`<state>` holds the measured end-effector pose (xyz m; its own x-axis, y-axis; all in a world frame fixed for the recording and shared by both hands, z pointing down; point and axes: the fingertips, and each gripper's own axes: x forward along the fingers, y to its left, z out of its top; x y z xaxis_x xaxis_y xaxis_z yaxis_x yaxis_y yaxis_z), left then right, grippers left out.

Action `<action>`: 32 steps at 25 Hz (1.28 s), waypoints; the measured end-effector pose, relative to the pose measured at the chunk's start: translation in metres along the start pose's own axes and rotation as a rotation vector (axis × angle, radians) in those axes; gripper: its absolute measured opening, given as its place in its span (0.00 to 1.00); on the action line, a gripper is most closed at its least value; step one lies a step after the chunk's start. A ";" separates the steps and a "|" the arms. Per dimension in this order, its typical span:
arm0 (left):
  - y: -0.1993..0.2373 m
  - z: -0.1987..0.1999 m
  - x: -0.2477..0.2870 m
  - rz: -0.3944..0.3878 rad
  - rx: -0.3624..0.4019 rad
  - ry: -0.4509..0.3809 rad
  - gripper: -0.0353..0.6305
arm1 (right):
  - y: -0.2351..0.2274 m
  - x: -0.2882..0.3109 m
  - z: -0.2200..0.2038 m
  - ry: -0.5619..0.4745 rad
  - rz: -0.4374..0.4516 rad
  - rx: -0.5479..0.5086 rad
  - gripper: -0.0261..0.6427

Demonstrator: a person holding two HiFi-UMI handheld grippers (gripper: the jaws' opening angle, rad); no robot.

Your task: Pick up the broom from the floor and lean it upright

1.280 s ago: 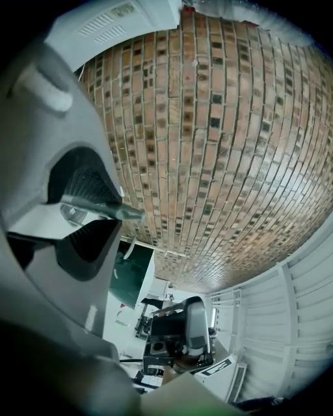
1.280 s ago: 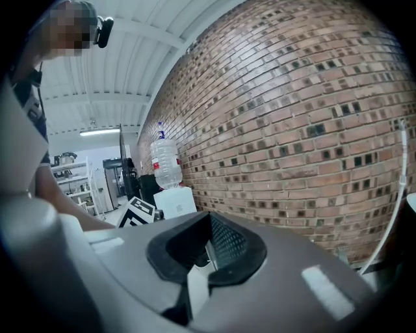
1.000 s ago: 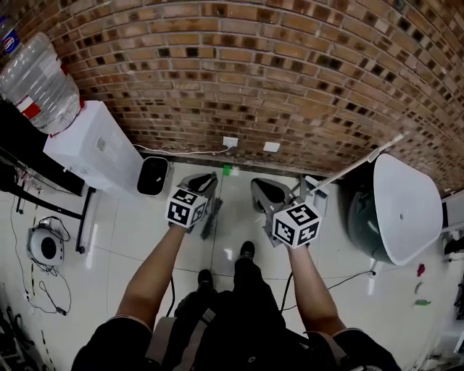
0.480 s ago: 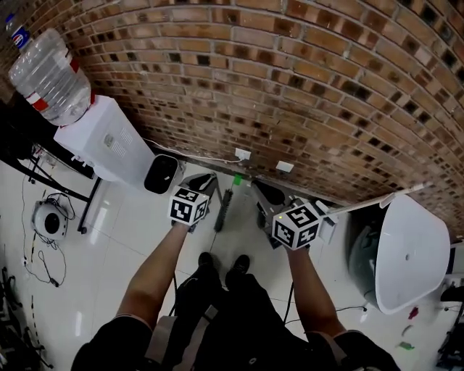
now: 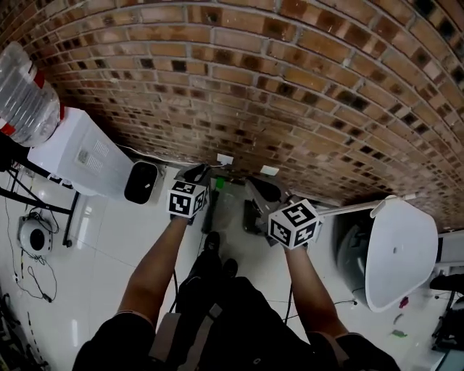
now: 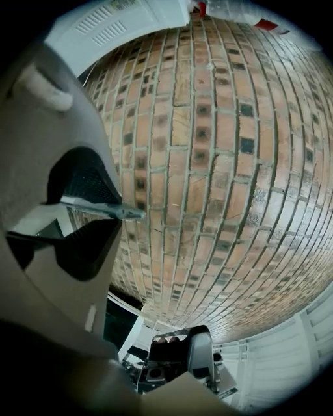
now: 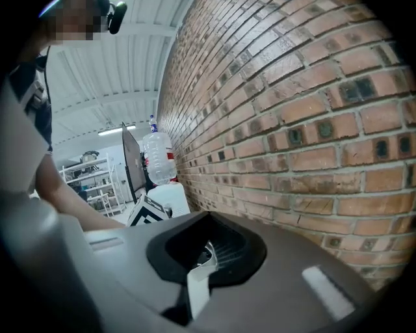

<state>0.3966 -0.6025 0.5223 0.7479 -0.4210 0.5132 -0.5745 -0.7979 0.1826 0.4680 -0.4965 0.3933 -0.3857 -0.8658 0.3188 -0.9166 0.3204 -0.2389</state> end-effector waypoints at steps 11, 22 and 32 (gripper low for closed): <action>0.044 0.036 0.091 -0.073 -0.031 0.001 0.18 | -0.050 0.044 0.013 0.094 -0.090 -0.006 0.04; 0.090 0.053 0.145 -0.051 -0.029 0.031 0.18 | -0.085 0.076 0.014 0.122 -0.078 0.027 0.04; 0.105 0.049 0.161 -0.035 -0.003 0.068 0.27 | -0.097 0.087 0.015 0.133 -0.056 0.037 0.04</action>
<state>0.4729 -0.7756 0.5829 0.7434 -0.3625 0.5621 -0.5493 -0.8103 0.2039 0.5251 -0.6087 0.4301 -0.3466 -0.8227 0.4506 -0.9337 0.2565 -0.2498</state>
